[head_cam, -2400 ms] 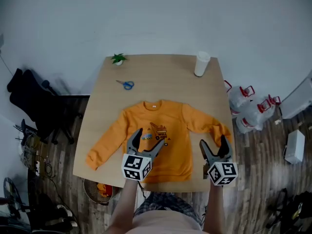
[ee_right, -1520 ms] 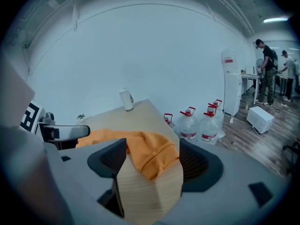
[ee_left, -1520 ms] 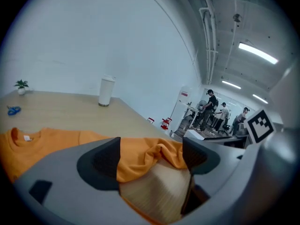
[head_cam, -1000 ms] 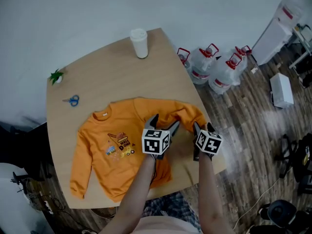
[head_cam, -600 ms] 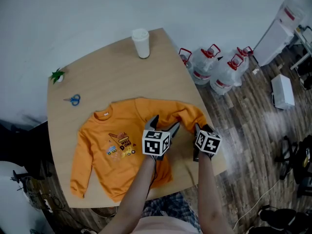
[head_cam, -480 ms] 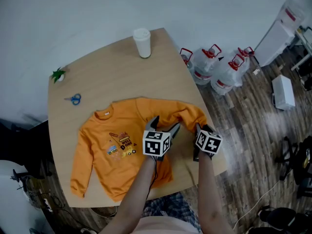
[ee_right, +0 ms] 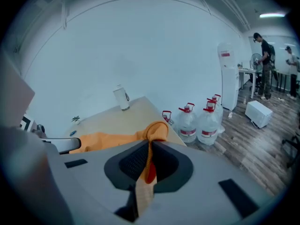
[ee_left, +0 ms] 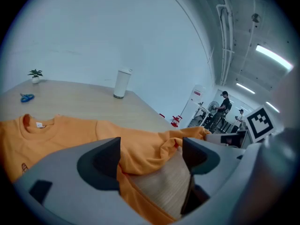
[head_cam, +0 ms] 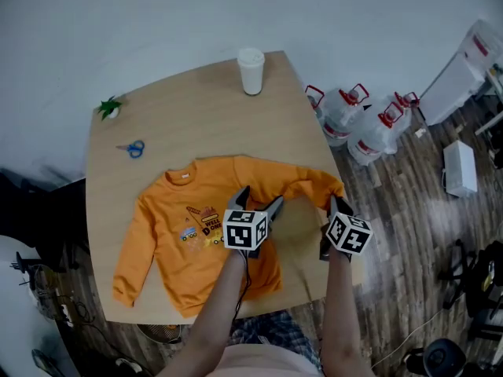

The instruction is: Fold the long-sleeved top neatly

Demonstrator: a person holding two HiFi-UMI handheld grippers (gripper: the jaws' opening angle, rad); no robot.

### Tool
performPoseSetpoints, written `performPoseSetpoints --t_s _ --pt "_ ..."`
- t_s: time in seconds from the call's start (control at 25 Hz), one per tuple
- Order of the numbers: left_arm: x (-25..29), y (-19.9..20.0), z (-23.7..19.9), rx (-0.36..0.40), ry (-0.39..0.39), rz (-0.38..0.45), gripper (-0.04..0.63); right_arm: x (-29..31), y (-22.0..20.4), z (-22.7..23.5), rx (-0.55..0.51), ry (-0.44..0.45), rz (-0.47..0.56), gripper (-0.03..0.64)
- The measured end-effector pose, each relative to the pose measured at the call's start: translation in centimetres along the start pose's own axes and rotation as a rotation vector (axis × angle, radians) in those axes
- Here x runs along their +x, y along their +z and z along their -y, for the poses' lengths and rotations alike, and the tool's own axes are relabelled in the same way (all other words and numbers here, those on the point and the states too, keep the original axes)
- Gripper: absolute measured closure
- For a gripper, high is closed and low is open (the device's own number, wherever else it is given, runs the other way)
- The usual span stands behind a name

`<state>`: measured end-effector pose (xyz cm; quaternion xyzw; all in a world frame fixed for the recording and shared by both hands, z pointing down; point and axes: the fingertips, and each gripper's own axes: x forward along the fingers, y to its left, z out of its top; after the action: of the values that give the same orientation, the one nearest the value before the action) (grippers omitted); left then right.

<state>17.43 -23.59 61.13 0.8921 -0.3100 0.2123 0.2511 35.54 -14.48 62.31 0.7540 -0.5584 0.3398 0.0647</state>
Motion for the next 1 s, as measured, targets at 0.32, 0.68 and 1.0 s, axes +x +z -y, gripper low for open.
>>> performPoseSetpoints --t_s 0.32,0.68,1.0 --pt "-5.2 1.5 -5.1 -0.062 0.109 0.069 0.186 -0.5 4.4 -6.9 -0.18 0.13 0.051 0.588" --pt "-11.4 1.1 -11.7 -0.132 0.241 0.129 0.19 0.7 5.9 -18.7 -0.314 0.37 0.074 0.588" --pt "-16.5 0.0 -17.5 -0.199 0.34 0.169 0.19 1.8 4.2 -29.1 -0.395 0.583 0.038 0.588"
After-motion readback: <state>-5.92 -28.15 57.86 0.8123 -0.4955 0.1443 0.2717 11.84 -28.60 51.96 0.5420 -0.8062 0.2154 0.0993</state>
